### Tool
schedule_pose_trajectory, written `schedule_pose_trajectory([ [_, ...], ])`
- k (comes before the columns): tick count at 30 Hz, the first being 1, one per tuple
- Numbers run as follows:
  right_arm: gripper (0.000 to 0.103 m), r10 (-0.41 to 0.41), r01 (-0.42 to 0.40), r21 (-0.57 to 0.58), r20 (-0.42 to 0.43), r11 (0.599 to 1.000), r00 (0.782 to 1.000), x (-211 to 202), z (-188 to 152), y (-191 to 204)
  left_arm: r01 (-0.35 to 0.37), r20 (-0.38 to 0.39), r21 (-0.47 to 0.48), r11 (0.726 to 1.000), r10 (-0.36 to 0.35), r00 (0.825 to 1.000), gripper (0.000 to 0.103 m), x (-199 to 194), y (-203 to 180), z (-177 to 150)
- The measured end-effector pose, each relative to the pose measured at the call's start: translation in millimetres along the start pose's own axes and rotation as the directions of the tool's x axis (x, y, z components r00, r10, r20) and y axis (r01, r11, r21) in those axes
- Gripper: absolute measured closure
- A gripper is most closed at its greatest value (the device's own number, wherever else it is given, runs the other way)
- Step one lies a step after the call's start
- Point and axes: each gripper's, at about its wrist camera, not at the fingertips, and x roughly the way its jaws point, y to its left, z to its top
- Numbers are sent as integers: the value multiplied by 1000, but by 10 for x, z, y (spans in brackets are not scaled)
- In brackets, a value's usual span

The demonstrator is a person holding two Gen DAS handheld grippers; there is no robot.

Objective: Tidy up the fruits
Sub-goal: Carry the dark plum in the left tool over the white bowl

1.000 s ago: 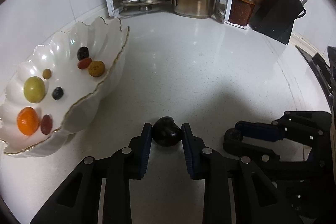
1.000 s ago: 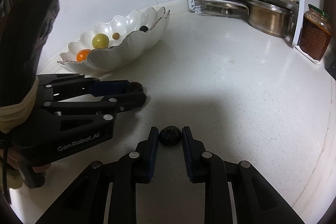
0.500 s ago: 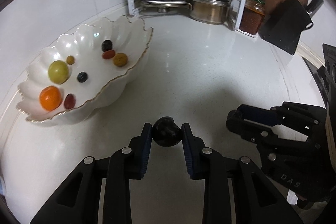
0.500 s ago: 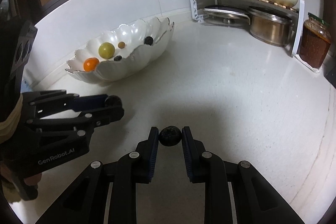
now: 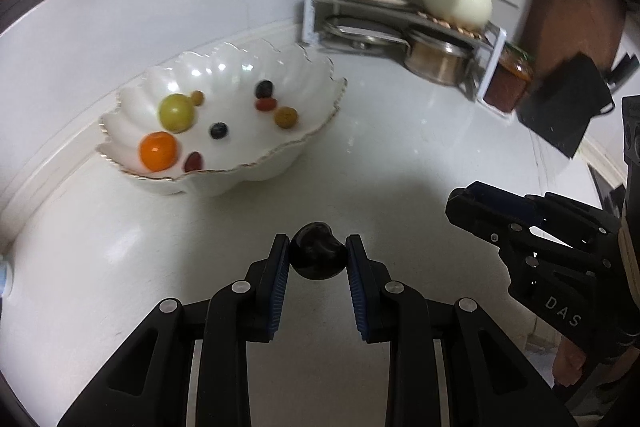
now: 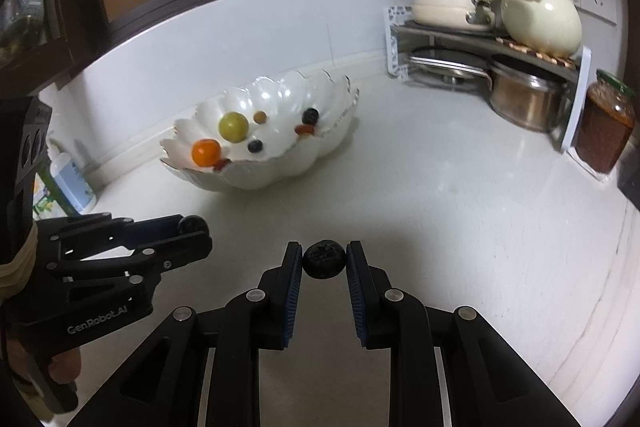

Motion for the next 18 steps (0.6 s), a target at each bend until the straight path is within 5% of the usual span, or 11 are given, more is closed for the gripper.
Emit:
schedule_pose_trajectory([
  [18, 79, 95, -79, -130, 118, 988, 988, -364, 455, 291, -106, 156, -144, 984, 129, 979, 74, -689, 151, 138],
])
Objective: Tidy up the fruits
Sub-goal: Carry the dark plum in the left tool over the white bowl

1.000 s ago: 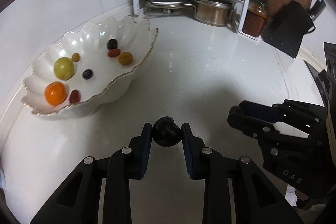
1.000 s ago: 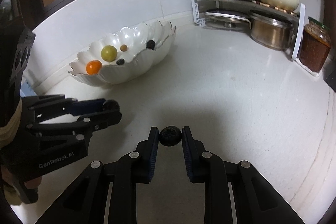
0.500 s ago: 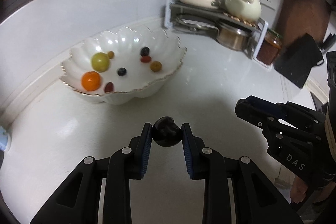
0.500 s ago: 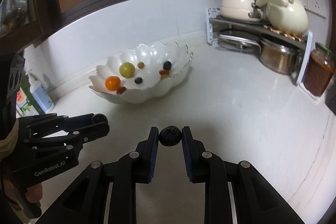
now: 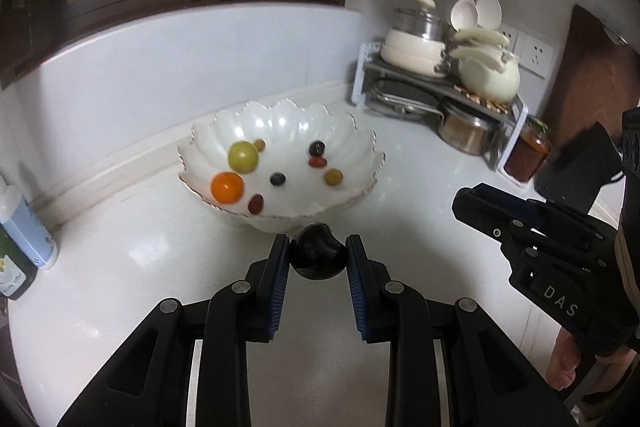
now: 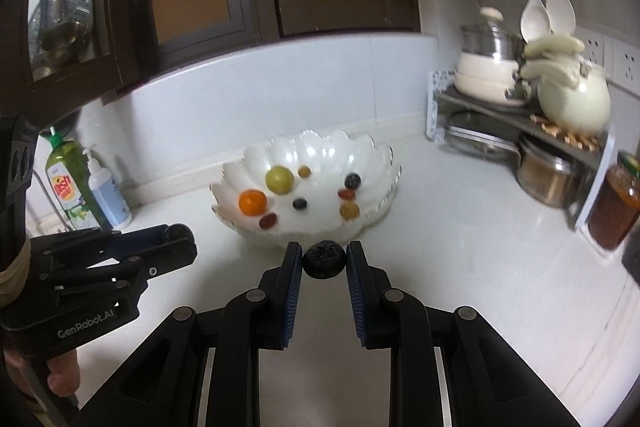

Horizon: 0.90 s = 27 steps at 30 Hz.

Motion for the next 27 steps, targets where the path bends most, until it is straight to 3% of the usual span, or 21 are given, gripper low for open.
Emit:
schedule_pose_trajectory([
  [15, 79, 44, -42, -22, 65, 999, 997, 29, 520, -40, -57, 96, -21, 998, 59, 994, 74, -137, 1, 447],
  [27, 79, 52, -50, -28, 49, 998, 997, 347, 934, -148, -88, 103, -47, 995, 93, 990, 74, 97, 28, 872],
])
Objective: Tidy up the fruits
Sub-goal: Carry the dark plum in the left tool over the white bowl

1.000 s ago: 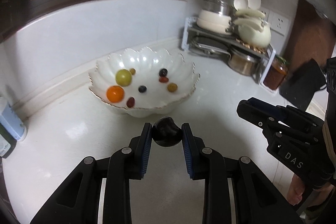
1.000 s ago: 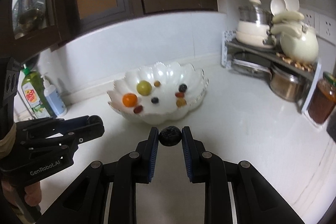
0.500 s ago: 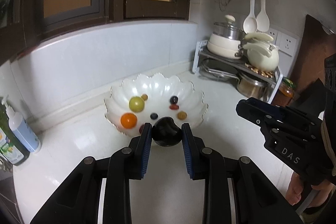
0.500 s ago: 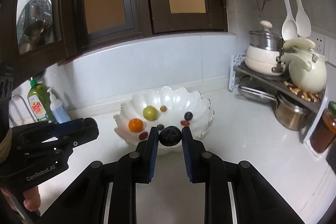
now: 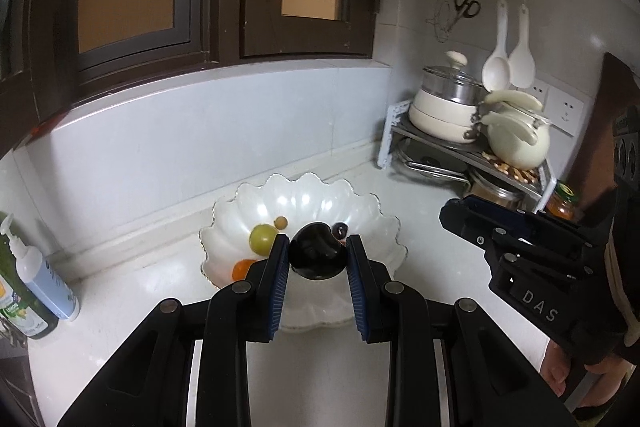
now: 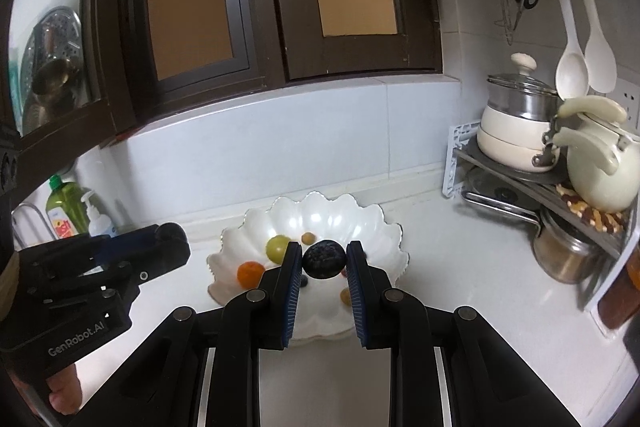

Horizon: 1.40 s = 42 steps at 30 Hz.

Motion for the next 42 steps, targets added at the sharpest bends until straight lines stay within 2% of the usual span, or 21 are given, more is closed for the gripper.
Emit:
schedule_pose_trajectory([
  [10, 79, 11, -11, -28, -35, 1000, 999, 324, 275, -55, -21, -18, -15, 1000, 21, 1000, 74, 304, 50, 265],
  [19, 79, 32, -33, -9, -132, 999, 991, 720, 392, -147, -16, -120, -41, 999, 11, 993, 74, 725, 122, 398],
  [27, 79, 12, -19, -24, -235, 1000, 972, 1121, 351, -181, -30, -249, -62, 998, 14, 968, 74, 1173, 211, 330],
  [36, 79, 14, -20, -13, -348, 1000, 937, 1514, 305, -257, -77, -345, -57, 995, 53, 937, 74, 1541, 280, 288],
  [42, 79, 4, -6, -4, -421, 1000, 907, 1730, 255, -295, -82, -407, -71, 994, 47, 912, 74, 1774, 309, 238],
])
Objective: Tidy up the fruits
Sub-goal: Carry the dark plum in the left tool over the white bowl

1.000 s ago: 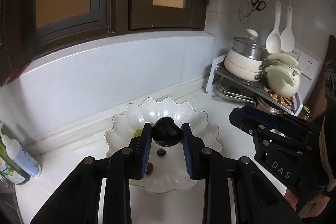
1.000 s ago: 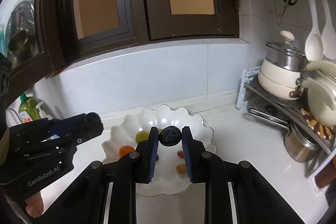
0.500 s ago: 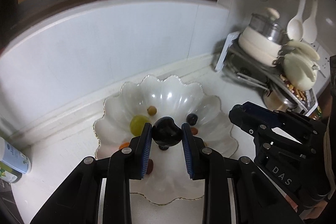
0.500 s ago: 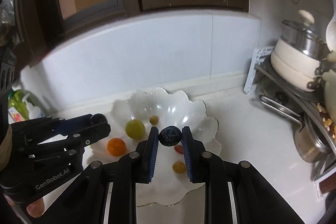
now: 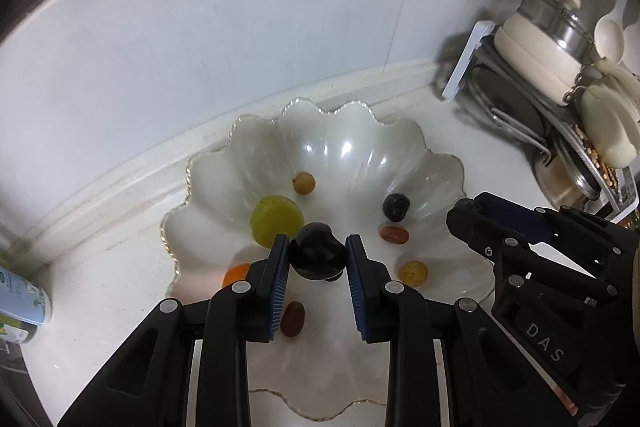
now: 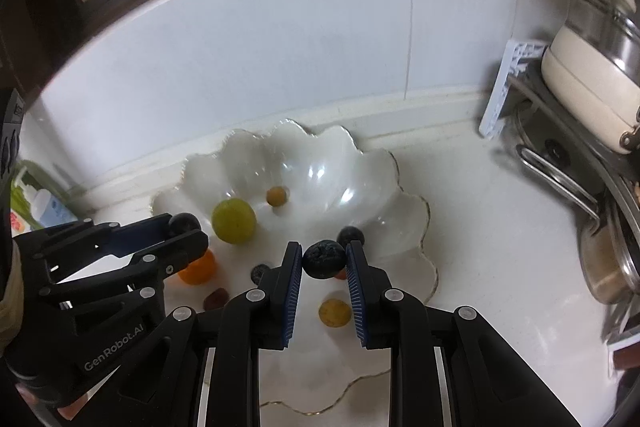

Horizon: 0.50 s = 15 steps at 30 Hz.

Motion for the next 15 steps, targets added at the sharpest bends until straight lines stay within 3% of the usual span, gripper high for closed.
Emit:
schedule_pose_trajectory([
  [15, 78, 8, -7, 9, -139, 1000, 990, 404, -30, -68, -37, -132, -18, 999, 35, 991, 73, 389, 63, 6],
])
